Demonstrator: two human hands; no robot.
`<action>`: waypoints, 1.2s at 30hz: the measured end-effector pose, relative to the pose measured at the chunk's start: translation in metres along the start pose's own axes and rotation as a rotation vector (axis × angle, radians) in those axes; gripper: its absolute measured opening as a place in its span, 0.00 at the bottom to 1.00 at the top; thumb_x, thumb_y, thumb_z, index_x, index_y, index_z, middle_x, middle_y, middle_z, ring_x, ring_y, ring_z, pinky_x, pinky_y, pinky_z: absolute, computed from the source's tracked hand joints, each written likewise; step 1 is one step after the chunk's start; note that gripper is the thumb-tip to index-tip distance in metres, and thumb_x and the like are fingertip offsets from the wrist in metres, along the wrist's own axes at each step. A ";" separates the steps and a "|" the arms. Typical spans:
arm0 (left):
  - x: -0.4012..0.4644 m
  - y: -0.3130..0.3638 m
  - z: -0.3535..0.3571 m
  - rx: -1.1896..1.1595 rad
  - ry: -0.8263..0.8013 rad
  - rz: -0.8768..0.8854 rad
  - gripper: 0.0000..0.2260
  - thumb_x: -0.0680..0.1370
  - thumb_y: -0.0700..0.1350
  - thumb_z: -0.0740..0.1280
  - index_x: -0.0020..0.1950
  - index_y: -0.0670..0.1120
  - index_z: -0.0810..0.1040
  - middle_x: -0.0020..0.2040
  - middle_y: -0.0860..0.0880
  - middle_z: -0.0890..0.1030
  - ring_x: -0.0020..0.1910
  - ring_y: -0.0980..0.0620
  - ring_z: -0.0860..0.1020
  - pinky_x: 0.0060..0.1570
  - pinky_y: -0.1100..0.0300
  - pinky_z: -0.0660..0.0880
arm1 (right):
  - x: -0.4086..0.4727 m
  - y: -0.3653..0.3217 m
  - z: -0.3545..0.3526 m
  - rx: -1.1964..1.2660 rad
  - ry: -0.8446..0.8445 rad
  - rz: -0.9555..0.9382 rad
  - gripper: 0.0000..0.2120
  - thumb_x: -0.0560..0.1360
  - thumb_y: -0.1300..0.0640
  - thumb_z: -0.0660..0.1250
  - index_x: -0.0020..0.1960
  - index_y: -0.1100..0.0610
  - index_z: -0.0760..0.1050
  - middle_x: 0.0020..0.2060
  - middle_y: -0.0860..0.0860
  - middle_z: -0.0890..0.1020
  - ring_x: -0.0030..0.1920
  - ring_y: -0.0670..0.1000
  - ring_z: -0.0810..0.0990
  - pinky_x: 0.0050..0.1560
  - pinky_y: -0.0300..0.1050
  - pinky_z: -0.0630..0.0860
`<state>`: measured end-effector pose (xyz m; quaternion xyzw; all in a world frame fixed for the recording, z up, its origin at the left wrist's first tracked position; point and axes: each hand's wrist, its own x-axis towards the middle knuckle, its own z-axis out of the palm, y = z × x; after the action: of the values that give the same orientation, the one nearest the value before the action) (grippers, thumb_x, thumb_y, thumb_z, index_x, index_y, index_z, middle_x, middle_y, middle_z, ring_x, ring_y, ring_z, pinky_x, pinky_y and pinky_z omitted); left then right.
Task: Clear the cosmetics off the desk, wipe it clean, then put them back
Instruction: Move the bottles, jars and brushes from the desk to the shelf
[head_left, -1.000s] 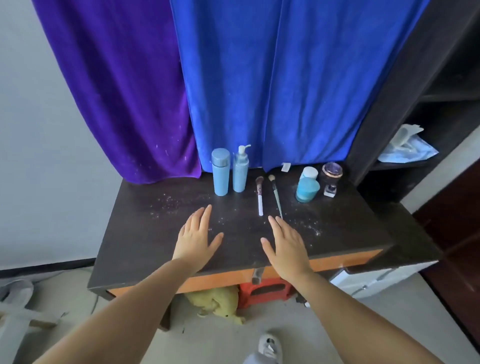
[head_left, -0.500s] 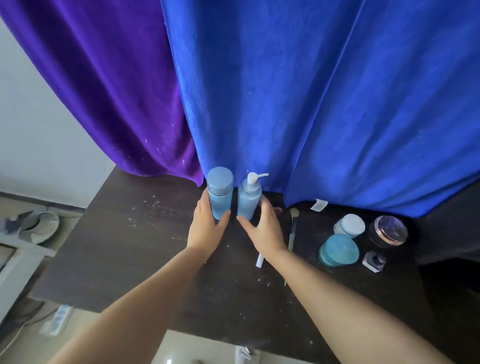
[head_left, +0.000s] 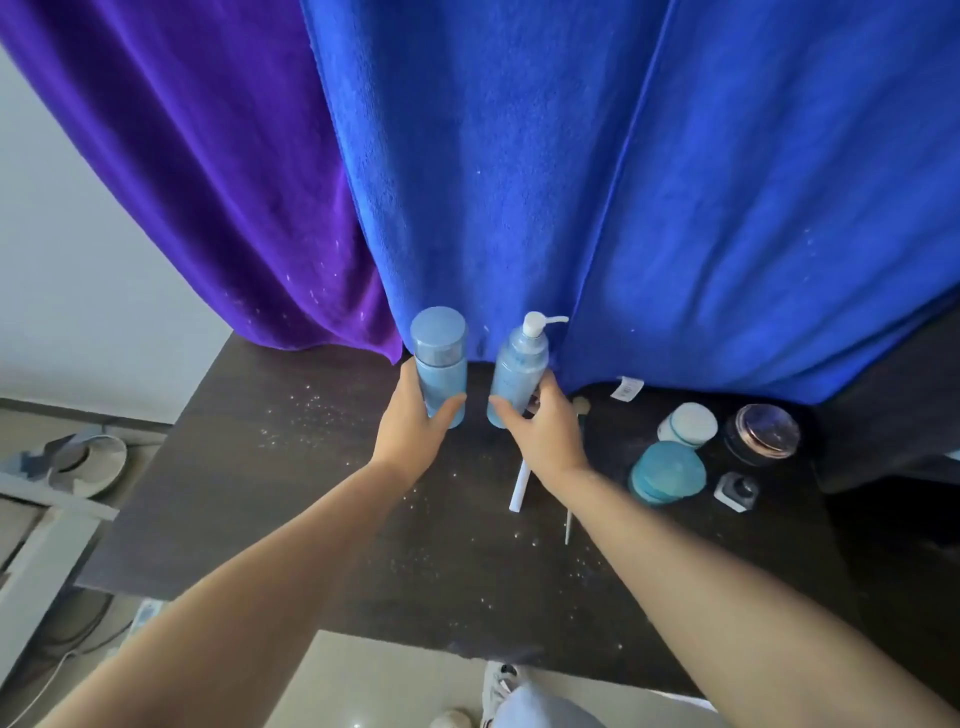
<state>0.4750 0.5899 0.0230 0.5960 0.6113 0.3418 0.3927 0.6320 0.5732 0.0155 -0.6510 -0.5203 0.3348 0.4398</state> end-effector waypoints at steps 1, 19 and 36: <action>-0.003 0.008 -0.001 0.005 -0.013 0.031 0.20 0.73 0.49 0.68 0.61 0.53 0.64 0.57 0.51 0.76 0.54 0.49 0.77 0.56 0.45 0.74 | -0.005 -0.006 -0.009 0.003 0.014 -0.007 0.18 0.69 0.54 0.73 0.55 0.53 0.71 0.46 0.49 0.80 0.49 0.52 0.80 0.53 0.50 0.77; -0.135 0.252 0.127 -0.147 -0.487 0.717 0.20 0.74 0.48 0.68 0.63 0.50 0.65 0.53 0.58 0.75 0.52 0.53 0.75 0.55 0.49 0.74 | -0.167 -0.078 -0.309 -0.060 0.675 -0.090 0.20 0.72 0.56 0.71 0.62 0.54 0.70 0.50 0.47 0.79 0.50 0.48 0.78 0.48 0.36 0.73; -0.137 0.458 0.341 -0.210 -0.309 0.728 0.24 0.74 0.49 0.69 0.66 0.47 0.63 0.61 0.48 0.74 0.59 0.50 0.74 0.57 0.49 0.74 | -0.075 -0.049 -0.581 -0.283 0.720 -0.182 0.21 0.72 0.49 0.70 0.61 0.56 0.70 0.51 0.50 0.79 0.49 0.49 0.78 0.47 0.43 0.74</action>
<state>0.9860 0.4619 0.2825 0.7744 0.2559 0.4256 0.3921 1.1147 0.3736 0.2844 -0.7322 -0.4294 -0.0300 0.5278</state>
